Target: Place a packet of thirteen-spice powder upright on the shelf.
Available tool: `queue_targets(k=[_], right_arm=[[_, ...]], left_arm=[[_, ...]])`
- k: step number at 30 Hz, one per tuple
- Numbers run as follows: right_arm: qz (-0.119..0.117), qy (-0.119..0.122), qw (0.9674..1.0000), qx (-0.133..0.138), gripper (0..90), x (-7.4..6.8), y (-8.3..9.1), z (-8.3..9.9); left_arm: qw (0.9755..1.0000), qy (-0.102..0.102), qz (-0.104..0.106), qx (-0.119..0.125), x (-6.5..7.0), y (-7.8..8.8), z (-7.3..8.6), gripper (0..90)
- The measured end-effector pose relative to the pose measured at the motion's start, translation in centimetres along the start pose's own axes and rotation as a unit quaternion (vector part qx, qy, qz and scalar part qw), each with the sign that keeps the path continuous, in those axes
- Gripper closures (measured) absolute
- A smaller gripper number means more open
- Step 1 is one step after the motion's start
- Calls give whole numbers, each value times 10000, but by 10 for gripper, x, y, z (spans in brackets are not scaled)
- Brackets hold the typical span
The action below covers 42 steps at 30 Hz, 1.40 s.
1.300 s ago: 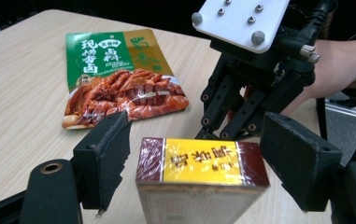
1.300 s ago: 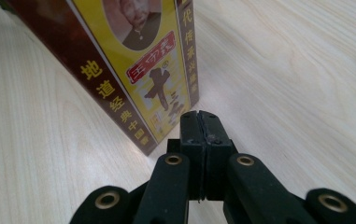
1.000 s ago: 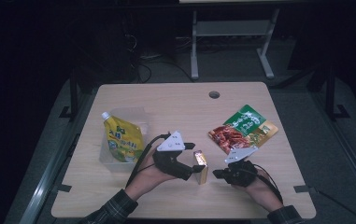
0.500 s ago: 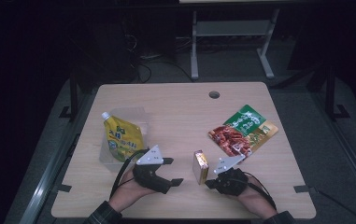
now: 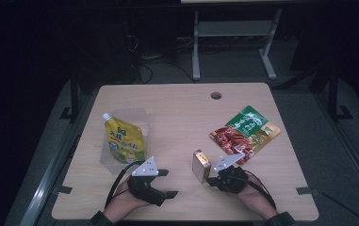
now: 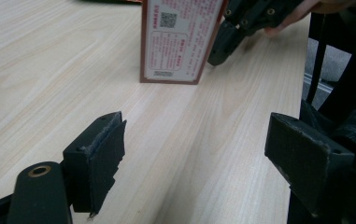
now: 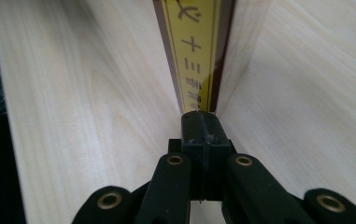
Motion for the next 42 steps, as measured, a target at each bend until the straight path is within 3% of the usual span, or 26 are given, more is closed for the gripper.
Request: queue_targets(k=[13,23,29,30,35,40,42], right_arm=[[286,-66,9995,67,899,21,-2,-11],[171,-36,9997,178,892,28,4,-15],[-344,51,9986,405,612,27,22,-10],[-313,77,9983,478,561,27,23,-11],[-279,88,9972,691,466,23,25,-22],[-422,195,9953,850,442,19,29,-39],[-369,260,9954,845,440,18,30,-44]], left_arm=[[9999,-87,5,-100,0,-7,2,192],[9998,-120,20,-184,-1,-10,4,192],[9996,-126,-16,-245,-5,-11,7,191],[9996,-126,-17,-247,-5,-11,7,191],[9995,-125,-2,-281,-2,-12,8,191],[9992,-162,-28,-352,-3,-11,14,189],[9993,-130,-20,-361,-3,-9,16,189]])
Point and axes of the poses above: each handheld gripper's, and its own axes: y roughly backward along the jaws, z roughly out of its underside, x roughly to its right, the point moved 7 cm from there along -y, roughly forward along the jaws, and after that the axes turned 11 degrees about -x, right-handed, at the moved point
